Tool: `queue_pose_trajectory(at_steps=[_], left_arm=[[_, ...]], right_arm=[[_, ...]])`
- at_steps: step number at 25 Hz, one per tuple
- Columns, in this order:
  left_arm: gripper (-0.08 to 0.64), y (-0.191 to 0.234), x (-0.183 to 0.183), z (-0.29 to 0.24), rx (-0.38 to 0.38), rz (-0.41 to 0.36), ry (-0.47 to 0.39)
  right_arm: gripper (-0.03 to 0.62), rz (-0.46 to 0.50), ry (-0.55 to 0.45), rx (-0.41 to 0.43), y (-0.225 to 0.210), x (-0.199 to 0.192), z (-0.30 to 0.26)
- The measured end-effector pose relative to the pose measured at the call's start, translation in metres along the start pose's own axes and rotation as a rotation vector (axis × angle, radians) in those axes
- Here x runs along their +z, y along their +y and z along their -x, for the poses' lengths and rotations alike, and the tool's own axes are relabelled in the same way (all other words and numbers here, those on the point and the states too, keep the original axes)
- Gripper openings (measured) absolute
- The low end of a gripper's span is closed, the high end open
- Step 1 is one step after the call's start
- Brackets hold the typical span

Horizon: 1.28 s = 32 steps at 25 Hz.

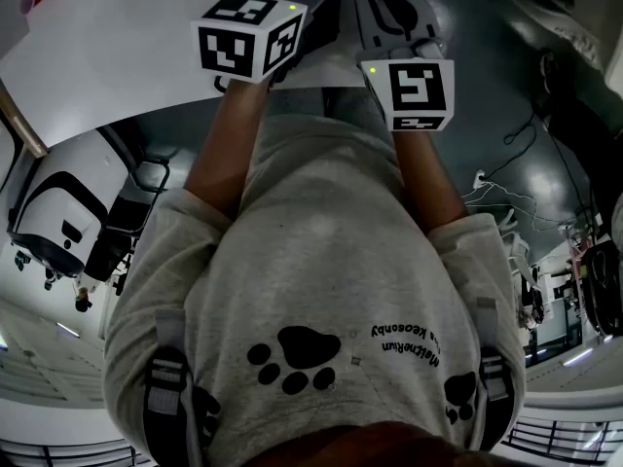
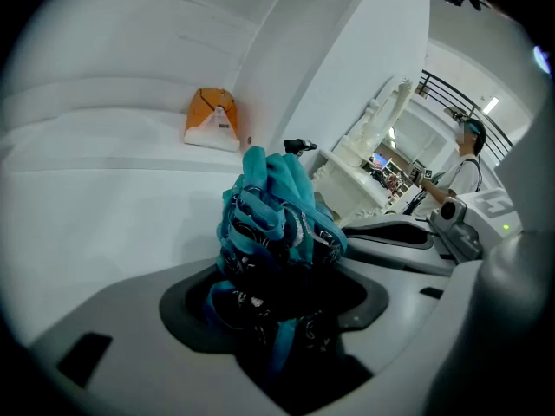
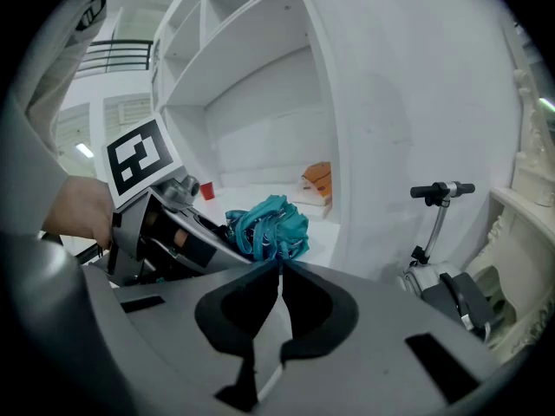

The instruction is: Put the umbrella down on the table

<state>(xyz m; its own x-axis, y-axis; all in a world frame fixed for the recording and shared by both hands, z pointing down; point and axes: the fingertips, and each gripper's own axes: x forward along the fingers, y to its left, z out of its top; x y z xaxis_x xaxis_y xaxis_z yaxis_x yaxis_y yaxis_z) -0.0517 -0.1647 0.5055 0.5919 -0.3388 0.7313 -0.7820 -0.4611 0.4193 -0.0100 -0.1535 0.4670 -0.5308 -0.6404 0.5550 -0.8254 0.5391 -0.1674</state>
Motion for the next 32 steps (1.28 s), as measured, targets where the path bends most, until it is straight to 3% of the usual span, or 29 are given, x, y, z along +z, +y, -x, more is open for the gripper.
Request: queue_pose_trajectory(at_steps=[8,15,25,32], left_arm=[[0.273,-0.002,-0.001,0.0,-0.03,0.007,0.019],[0.305,-0.007,-0.003,0.008,-0.039,0.02,0.086],[0.308,-0.015,0.009,0.046,-0.04,0.009,0.045],[0.308,-0.02,0.022,0.077,0.025,-0.019,-0.036]], right_arm=[[0.041,-0.017,0.037,0.02,0.003,-0.004,-0.003],[0.041,-0.005,0.052,0.025,0.008,0.0,0.004],[0.043,0.025,0.077,0.045,0.017,0.008,0.015],[0.043,0.042,0.035,0.042,0.022,0.026,0.034]])
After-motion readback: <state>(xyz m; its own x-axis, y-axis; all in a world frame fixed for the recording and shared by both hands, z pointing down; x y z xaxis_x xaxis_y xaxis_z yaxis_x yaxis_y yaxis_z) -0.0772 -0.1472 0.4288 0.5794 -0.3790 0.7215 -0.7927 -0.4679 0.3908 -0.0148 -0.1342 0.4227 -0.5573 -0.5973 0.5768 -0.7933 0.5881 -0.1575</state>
